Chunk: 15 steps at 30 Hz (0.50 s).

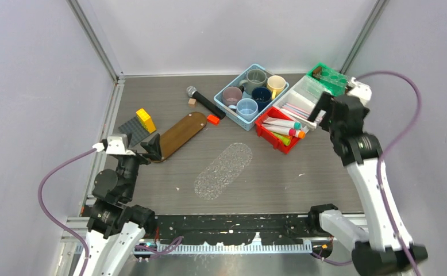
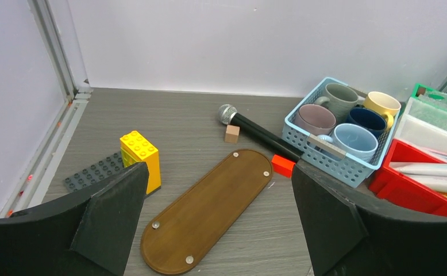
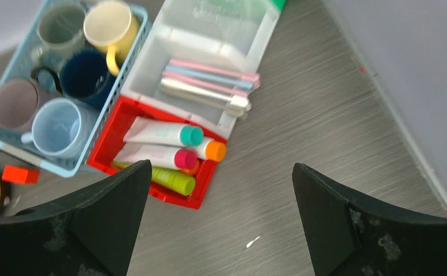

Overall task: Prepare toiletry sets of a toothbrush and toothpaste on the tray
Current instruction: Pick up the cup from the storage box.

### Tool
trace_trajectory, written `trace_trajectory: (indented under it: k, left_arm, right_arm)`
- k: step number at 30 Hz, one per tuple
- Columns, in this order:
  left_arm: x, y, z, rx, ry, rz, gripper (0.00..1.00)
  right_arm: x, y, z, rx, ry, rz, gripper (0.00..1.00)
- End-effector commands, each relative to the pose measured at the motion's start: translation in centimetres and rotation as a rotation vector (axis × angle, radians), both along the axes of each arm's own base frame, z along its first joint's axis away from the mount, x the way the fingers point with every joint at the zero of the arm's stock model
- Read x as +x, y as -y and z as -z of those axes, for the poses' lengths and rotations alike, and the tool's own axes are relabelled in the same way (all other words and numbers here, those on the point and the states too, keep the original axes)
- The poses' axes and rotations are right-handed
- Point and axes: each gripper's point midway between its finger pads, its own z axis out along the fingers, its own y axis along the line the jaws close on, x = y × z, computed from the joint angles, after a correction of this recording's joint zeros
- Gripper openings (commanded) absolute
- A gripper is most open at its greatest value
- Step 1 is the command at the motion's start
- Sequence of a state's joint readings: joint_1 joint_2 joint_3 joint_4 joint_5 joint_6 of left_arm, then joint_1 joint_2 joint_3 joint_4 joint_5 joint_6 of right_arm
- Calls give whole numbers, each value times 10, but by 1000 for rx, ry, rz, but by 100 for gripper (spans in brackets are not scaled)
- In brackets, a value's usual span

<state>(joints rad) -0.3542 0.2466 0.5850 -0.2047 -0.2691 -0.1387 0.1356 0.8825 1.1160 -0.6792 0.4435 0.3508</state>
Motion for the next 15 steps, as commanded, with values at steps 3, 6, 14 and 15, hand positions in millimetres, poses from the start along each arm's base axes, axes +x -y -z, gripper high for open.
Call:
trace_trajectory:
  k: [3, 6, 14, 15]
  left_arm:
    - [-12, -6, -25, -40, 67, -12, 100]
    - [-12, -7, -25, -39, 69, -15, 100]
    - [-13, -8, -25, -38, 69, -16, 100]
    - [-13, -8, -25, -38, 69, -17, 100]
  right_arm:
    - [40, -53, 50, 158, -353, -167, 100]
    - [72, -77, 54, 257, -388, -216, 100]
    - [136, -140, 73, 446, -349, -472, 100]
    - [147, -139, 76, 431, -340, -452, 100]
